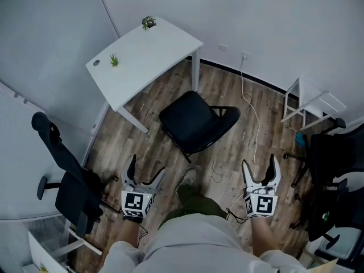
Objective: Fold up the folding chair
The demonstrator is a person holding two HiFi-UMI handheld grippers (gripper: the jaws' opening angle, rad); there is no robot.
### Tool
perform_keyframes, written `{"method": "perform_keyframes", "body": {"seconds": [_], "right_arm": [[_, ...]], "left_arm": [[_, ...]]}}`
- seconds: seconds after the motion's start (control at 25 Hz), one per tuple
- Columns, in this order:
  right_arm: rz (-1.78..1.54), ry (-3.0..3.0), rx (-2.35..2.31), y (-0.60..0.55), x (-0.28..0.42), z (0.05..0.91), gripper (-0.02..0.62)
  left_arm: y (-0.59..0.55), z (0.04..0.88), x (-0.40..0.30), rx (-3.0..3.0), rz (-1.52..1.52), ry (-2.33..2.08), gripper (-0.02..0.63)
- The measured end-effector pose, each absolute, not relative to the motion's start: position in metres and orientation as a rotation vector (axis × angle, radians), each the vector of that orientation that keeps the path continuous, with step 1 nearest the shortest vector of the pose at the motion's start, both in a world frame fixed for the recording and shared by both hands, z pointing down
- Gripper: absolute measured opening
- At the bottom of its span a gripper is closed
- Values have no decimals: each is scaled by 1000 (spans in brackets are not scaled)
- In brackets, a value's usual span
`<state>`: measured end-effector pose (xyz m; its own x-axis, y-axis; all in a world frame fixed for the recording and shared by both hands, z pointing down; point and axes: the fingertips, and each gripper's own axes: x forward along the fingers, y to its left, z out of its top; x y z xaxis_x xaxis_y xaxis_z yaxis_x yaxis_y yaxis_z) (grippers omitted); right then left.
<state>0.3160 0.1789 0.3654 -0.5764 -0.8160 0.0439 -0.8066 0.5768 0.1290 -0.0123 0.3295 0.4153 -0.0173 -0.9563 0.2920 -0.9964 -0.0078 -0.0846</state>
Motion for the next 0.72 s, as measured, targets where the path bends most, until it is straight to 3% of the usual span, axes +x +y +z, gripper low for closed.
{"method": "perform_keyframes", "body": {"seconds": [0.72], "right_arm": [[138,-2424,1631,64,264,438,419]], "left_arm": [[158,497,-97,2199,644,-1715,460]]}}
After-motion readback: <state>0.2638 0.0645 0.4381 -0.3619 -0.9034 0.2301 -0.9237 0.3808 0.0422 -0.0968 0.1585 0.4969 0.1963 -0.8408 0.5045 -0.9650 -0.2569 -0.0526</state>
